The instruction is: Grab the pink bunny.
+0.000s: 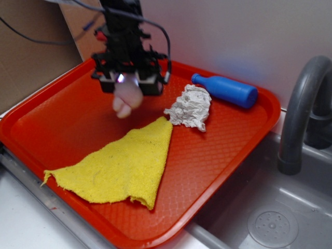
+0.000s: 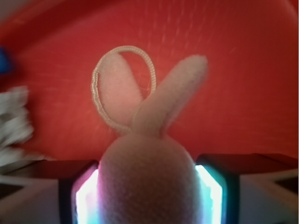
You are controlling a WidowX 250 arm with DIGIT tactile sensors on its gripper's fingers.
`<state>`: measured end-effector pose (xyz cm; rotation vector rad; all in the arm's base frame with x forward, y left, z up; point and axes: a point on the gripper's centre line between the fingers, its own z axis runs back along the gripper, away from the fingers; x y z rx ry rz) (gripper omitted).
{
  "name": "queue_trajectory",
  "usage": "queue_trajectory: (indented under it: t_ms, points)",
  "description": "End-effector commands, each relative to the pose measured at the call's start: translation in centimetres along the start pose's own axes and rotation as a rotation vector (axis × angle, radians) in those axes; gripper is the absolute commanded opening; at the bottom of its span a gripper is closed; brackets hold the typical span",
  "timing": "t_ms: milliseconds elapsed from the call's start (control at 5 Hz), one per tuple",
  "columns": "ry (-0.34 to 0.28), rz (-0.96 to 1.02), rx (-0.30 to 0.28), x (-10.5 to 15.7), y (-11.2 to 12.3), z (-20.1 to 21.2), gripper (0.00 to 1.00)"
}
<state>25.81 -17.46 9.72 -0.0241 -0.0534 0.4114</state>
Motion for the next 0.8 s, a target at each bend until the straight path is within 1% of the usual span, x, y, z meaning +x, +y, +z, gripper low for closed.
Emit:
queue_trajectory:
  t_ms: [0,200,400,600]
  points:
    - [0.045,-0.27,-0.378,1.4,4.2,8.7,0.0]
    - [0.006,-0.352,-0.38,0.7,6.0,12.2,0.0]
    - [-0.067,-0.371,-0.28,-0.6,6.2,13.9,0.0]
    - [-0.13,-0.434,-0.19,-1.7,6.0,14.3,0.0]
